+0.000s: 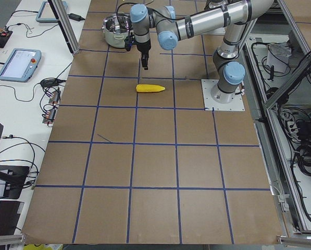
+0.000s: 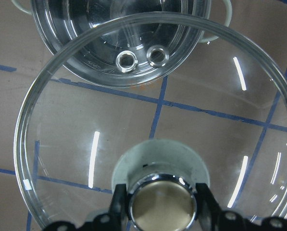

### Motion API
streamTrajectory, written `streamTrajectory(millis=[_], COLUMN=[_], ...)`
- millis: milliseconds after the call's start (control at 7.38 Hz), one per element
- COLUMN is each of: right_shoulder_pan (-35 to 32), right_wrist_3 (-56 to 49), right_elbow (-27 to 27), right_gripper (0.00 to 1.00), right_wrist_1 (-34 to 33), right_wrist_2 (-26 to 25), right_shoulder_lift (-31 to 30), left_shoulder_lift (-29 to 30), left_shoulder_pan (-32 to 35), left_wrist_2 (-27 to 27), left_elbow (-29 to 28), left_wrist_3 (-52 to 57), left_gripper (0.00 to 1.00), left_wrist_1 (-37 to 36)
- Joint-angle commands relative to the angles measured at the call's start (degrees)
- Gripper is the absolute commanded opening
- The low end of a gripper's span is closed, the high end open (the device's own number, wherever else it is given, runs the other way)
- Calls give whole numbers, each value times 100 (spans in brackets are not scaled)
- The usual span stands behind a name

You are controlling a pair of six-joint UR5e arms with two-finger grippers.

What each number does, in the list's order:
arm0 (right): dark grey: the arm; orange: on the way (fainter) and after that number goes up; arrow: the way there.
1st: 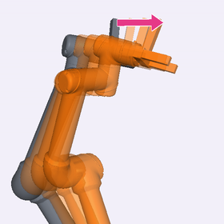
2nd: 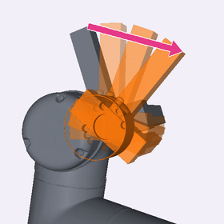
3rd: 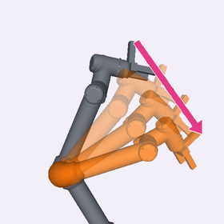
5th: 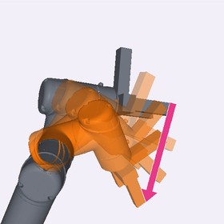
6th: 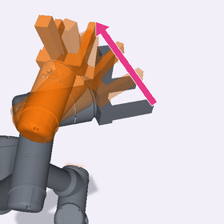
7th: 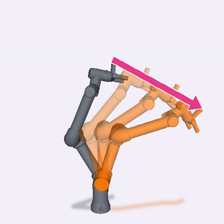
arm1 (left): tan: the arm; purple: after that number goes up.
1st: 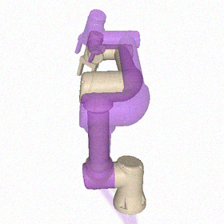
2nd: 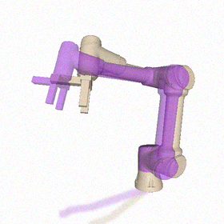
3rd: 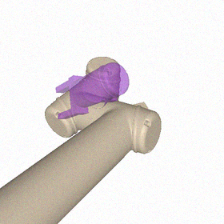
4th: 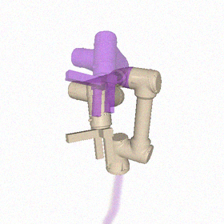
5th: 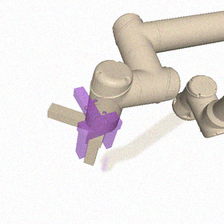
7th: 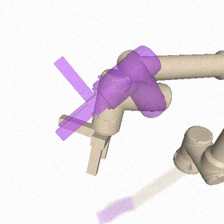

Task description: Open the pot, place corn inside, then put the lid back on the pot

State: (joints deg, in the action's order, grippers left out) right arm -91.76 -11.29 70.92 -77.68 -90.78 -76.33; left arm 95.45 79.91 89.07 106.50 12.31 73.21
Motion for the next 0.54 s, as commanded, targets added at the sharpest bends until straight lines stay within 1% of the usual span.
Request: streamTrajectory(millis=[0,135,406], right_shoulder_pan=[-8,-8,-8], right_wrist_3=[13,13,4], right_elbow=[45,36,36], right_gripper=[28,28,29], right_wrist_1=[-19,-45,-54], right_wrist_2=[69,34,17], right_shoulder_lift=[30,-4,31], left_shoulder_lift=[551,780,1263], left_shoulder_pan=[-151,-186,-239], left_wrist_2=[-57,-39,-30], left_elbow=[712,818,863], left_wrist_3=[638,711,711], left_gripper=[100,100,98], left_wrist_1=[-1471,-1842,-2151])
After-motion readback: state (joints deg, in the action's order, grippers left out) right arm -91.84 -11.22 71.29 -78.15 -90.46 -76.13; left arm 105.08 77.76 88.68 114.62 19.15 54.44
